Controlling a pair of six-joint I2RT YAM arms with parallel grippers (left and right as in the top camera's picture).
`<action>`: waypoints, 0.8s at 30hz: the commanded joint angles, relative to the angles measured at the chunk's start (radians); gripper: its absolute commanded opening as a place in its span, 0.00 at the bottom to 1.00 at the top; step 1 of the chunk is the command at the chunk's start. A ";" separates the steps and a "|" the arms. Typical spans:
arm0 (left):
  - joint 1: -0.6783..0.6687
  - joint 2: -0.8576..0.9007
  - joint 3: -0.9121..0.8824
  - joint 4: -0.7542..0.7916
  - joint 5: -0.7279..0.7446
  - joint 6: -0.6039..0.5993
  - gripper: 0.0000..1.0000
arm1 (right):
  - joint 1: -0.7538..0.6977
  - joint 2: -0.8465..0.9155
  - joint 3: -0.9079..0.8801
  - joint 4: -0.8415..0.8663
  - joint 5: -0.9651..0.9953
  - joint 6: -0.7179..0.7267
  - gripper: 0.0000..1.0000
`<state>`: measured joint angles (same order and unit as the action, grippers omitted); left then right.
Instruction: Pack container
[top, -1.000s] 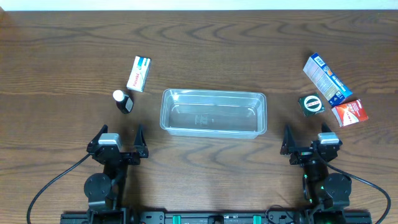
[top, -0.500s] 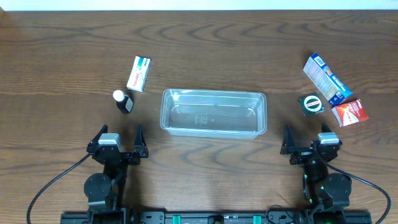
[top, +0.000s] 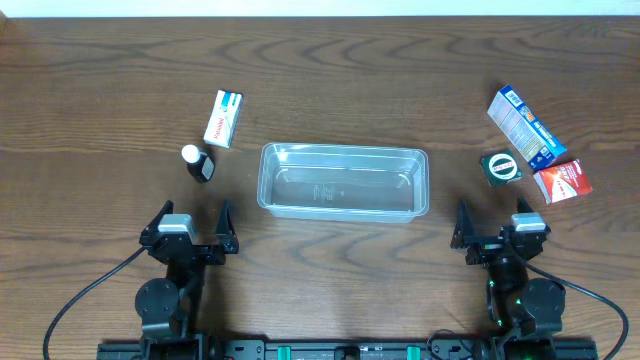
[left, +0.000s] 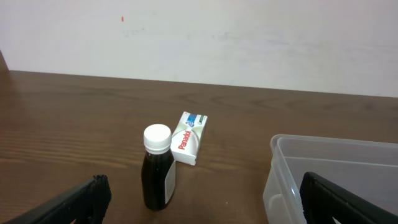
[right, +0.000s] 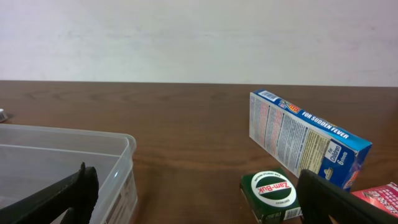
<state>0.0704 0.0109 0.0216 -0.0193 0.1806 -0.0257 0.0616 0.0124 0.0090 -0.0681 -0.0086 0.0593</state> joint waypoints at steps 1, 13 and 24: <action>0.005 -0.006 -0.018 -0.033 0.018 -0.001 0.98 | 0.002 -0.006 -0.003 0.011 -0.003 -0.012 0.99; 0.005 -0.006 -0.018 -0.033 0.018 -0.001 0.98 | 0.002 0.169 0.192 0.027 -0.045 -0.040 0.99; 0.005 -0.006 -0.018 -0.033 0.018 -0.001 0.98 | 0.002 0.932 0.961 -0.299 -0.164 -0.155 0.99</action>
<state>0.0704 0.0113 0.0216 -0.0189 0.1806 -0.0257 0.0616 0.8188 0.8024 -0.3145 -0.1268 -0.0284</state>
